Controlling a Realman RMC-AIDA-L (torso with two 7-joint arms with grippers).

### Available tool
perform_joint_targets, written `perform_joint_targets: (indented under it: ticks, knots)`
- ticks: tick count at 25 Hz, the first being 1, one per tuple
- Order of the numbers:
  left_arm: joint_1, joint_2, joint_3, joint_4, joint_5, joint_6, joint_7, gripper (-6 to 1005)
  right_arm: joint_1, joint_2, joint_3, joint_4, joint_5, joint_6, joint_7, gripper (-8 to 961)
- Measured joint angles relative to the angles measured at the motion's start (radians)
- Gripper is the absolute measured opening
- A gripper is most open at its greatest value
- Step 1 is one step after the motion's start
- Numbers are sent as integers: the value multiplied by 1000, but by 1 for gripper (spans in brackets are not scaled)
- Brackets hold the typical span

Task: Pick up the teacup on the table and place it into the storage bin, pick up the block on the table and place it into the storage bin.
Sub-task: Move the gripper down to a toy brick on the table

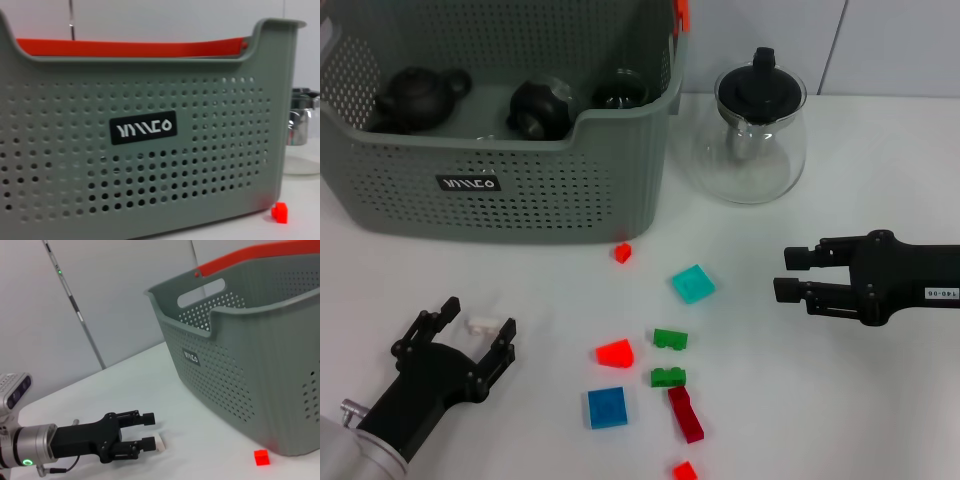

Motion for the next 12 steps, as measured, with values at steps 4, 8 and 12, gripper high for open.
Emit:
perform_joint_targets:
  ticks: [4,8,12]
  knots:
    - [1,0,-14,-23,0,-33,23,754,0,0,0,0,0,0,0,522]
    - [-2,0,-20,-43,0,-52,32,755,-1,0,0,0,-1,0,0,522]
    - [-3,0,-22,-50,0,-54,32,755,-3,0,0,0,-2,-1,0,522]
